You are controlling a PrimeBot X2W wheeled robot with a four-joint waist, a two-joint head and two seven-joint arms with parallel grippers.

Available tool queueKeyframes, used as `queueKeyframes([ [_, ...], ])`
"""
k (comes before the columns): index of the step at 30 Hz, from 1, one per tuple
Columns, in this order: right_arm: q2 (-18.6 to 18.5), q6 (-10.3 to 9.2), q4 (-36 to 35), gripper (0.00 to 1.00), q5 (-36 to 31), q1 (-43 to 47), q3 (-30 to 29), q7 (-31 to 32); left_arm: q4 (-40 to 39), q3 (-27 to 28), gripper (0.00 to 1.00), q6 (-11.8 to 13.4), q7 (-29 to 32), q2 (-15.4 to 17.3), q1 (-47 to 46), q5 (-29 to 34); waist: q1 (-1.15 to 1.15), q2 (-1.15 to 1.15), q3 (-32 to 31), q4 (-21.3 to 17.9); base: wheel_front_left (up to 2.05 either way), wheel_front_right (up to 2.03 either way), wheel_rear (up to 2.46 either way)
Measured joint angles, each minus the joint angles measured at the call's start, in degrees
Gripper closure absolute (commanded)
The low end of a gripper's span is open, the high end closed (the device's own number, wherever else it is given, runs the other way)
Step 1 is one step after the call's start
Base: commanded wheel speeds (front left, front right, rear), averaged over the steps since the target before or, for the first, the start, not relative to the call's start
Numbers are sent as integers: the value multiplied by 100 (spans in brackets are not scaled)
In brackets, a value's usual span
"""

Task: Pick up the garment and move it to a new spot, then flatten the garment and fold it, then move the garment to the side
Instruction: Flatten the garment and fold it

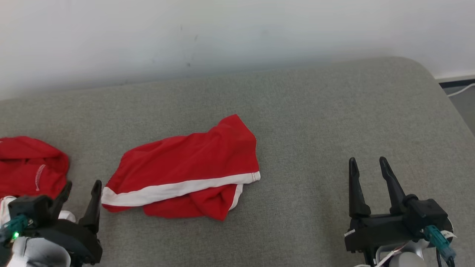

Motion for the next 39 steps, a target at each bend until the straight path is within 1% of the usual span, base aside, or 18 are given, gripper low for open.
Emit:
queueKeyframes([
  [2, 0, 3, -15, 0, -13, -76, 29, 0, 201, -63, 0, -67, 288, 49, -112, -5, 0, 0, 84, -33, 0, 0, 0],
  [6, -1, 7, -33, 0, -73, -157, 55, 0, 531, -133, 0, -92, 744, 221, -364, 15, 0, 0, 241, -125, 0, 0, 0],
  [11, -13, 11, -32, 0, -119, -181, 55, 0, 948, -196, 0, -147, 1239, 328, -774, 54, 0, 0, 415, -246, 0, 0, 0],
  [16, -16, 29, -23, 0, -157, -289, 57, 0, 1327, -331, 0, -257, 1636, 423, -859, 57, 0, 0, 525, -351, 0, 0, 0],
  [21, -30, 29, -29, 0, -168, -283, 15, 0, 1468, -432, 0, -392, 1864, 413, -883, 56, 0, 0, 566, -361, 0, 0, 0],
  [25, -34, 29, -26, 0, -174, -270, -9, 0, 1451, -487, 0, -497, 1973, 255, -1014, -25, 0, 1, 578, -310, 0, 0, 0],
  [27, -33, 29, -26, 0, -177, -275, -7, 0, 1429, -513, 0, -548, 2034, 233, -1019, -134, 0, 0, 578, -290, 0, 0, 0],
  [30, -33, 29, -24, 0, -181, -284, -3, 0, 1438, -563, 0, -558, 2182, 235, -1063, -158, 0, 0, 580, -261, 0, 0, 0],
  [35, -33, 29, -22, 0, -183, -287, 20, 0, 1447, -651, 0, -646, 2332, 201, -1105, -190, -1, 0, 589, -229, 0, 0, 0],
  [36, -33, 29, -32, 0, -197, -287, 24, 0, 1426, -666, 6, -693, 2354, 191, -1105, -224, -1, 0, 598, -226, 0, 0, 0],
  [37, -33, 29, -30, 0, -223, -293, 24, 0, 1423, -677, 67, -701, 2360, 187, -1116, -260, -1, 0, 610, -224, 0, 0, 0],
  [38, -33, 29, -30, 0, -223, -297, 24, 0, 1421, -693, 100, -737, 2362, 183, -1133, -268, -1, 1, 617, -221, 0, 0, 0],
  [39, -33, 29, -30, 0, -223, -303, 24, 0, 1408, -716, 100, -746, 2366, 177, -1153, -269, 0, 0, 623, -219, 0, 0, 0],
])
